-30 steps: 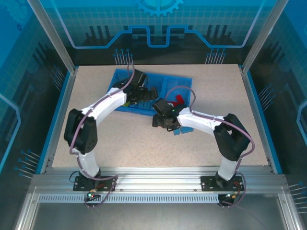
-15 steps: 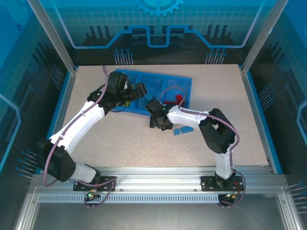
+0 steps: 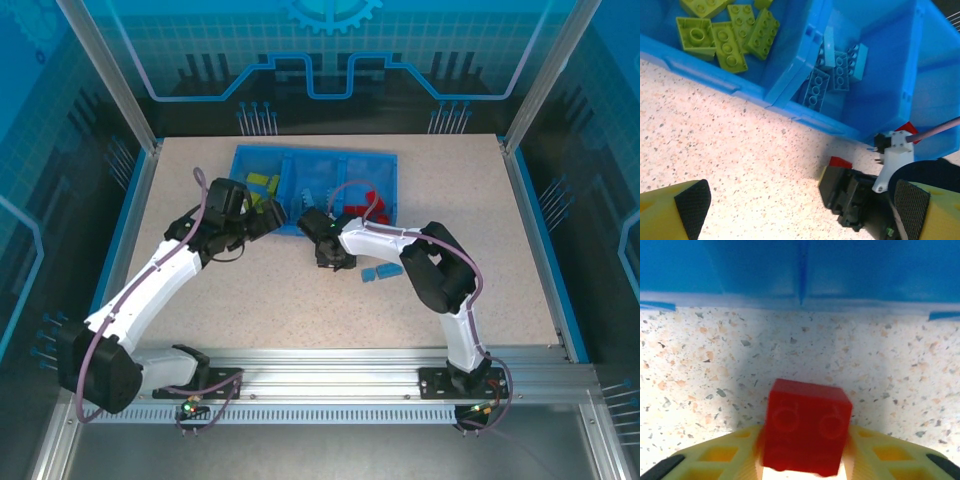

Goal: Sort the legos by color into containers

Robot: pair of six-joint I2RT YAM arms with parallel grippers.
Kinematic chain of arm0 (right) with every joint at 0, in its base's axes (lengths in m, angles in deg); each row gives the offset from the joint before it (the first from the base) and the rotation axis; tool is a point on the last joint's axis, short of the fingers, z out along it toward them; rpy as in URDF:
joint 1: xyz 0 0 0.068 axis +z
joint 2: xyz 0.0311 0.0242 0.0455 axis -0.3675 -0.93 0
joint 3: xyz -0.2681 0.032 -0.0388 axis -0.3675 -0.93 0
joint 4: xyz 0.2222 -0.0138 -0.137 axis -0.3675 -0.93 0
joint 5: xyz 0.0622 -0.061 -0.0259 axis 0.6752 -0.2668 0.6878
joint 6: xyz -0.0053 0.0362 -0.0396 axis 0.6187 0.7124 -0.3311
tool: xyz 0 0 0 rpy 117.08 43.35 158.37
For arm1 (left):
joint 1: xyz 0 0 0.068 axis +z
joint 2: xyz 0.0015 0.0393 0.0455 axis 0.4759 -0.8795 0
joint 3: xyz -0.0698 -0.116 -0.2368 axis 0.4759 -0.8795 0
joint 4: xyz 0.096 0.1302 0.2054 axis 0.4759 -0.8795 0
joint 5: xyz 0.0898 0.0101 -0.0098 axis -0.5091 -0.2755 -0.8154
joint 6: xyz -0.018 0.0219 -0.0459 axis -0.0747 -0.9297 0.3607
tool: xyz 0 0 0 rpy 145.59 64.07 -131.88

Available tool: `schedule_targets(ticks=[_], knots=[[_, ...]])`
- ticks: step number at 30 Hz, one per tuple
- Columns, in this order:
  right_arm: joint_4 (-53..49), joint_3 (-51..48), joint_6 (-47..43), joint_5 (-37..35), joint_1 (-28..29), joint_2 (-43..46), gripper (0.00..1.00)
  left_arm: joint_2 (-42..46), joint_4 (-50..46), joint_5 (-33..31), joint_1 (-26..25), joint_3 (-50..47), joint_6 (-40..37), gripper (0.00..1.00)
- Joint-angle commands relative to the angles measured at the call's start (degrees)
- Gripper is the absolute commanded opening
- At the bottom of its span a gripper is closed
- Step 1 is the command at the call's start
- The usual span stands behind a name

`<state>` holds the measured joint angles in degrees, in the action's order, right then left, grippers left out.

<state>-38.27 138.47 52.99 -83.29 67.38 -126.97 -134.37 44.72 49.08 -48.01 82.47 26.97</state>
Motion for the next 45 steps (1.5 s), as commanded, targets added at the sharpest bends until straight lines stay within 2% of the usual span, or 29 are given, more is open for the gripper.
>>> schedule_targets(ticks=[1, 6, 13, 17, 24, 32, 37, 40, 43, 45], knots=[[-2.3, -0.3, 0.2, -2.8, 0.6, 0.1, 0.35, 1.6, -0.9, -0.5, 0.6, -1.7, 1.2, 0.99], [-2.0, -2.2, -1.5, -3.2, 1.6, 3.2, 0.27, 1.3, -0.3, 0.0, 0.6, -3.2, 1.6, 0.99], [-3.2, -4.0, -3.5, -3.7, 4.1, 11.0, 0.27, 0.5, 0.7, 0.8, 0.6, -4.4, 2.0, 0.99], [-4.2, -4.0, -5.0, -5.0, 3.6, 15.5, 0.27, -0.5, 1.6, 1.8, 0.6, -5.3, 2.1, 0.99], [-4.6, 1.2, -10.8, -2.6, -5.4, 16.3, 0.27, -0.7, 2.7, 0.4, -1.4, -8.2, 1.8, 0.99], [-7.3, 11.8, -15.7, 1.3, -13.6, 8.4, 0.28, -7.6, 2.4, -3.2, -13.9, -6.9, 3.8, 0.99], [-10.0, 17.3, -16.3, 3.6, -16.3, 3.3, 0.39, -15.4, 1.5, -3.2, -20.1, -1.8, 6.9, 0.99], [-10.0, 18.2, -16.4, 4.7, -17.1, 2.9, 0.5, -19.8, 0.5, -2.2, -22.7, 2.7, 7.4, 0.99], [-8.0, 15.9, -16.6, 6.0, -16.9, 5.7, 0.71, -23.8, -0.3, -1.5, -24.6, 7.1, 7.7, 0.99], [-6.7, 13.3, -16.5, 6.6, -16.9, 8.6, 0.78, -26.2, -0.6, -1.0, -25.6, 9.6, 8.2, 0.99]])
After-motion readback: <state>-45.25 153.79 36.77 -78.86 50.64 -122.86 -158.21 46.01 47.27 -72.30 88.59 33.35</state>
